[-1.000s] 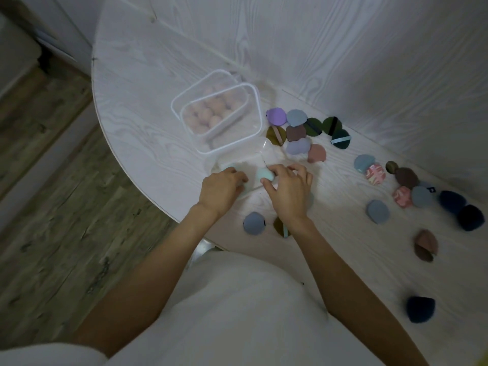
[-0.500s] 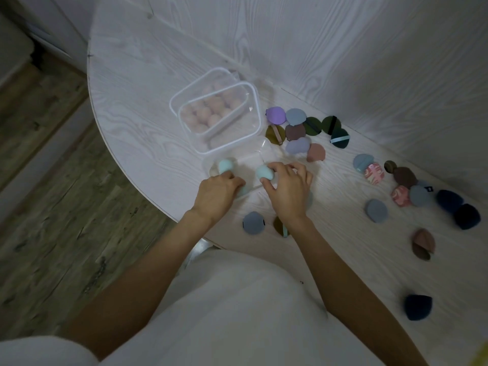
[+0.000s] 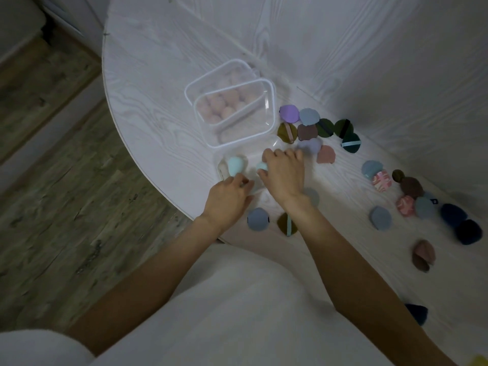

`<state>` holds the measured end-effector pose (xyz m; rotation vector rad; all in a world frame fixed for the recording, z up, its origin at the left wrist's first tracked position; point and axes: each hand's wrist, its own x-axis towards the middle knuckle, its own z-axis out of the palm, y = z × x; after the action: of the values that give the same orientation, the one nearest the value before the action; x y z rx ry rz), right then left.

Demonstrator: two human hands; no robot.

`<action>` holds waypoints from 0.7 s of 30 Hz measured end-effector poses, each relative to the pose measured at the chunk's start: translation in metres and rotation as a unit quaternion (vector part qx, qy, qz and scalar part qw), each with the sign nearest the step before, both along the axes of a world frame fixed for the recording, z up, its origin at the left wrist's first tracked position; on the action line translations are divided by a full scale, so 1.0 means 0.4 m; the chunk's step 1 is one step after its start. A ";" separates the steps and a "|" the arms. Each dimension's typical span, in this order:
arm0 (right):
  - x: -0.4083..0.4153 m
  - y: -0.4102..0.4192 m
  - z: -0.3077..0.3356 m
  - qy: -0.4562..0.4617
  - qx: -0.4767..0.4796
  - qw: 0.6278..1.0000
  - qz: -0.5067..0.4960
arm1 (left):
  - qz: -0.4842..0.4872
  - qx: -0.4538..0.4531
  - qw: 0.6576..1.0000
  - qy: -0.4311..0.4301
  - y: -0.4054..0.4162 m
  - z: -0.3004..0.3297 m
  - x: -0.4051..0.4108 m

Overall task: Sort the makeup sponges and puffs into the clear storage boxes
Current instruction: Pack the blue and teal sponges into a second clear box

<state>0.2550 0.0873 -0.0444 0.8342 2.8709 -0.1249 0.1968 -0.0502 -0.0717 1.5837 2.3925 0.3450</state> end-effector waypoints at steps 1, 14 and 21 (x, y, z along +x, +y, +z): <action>-0.010 -0.008 -0.001 -0.022 0.004 1.000 0.007 | 0.004 0.009 1.000 0.006 -0.003 -0.007 -0.001; 0.015 0.063 0.032 -0.030 -0.124 0.991 0.051 | -0.002 -0.001 0.999 -0.037 0.002 -0.025 -0.006; -0.134 0.020 0.008 -0.096 -0.191 0.926 0.311 | -0.033 0.011 0.999 -0.018 -0.006 -0.026 -0.004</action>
<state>0.2013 0.0954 -0.0414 -0.1395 2.6391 -0.4724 0.1951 -0.0524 -0.0820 1.6471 2.3113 0.3862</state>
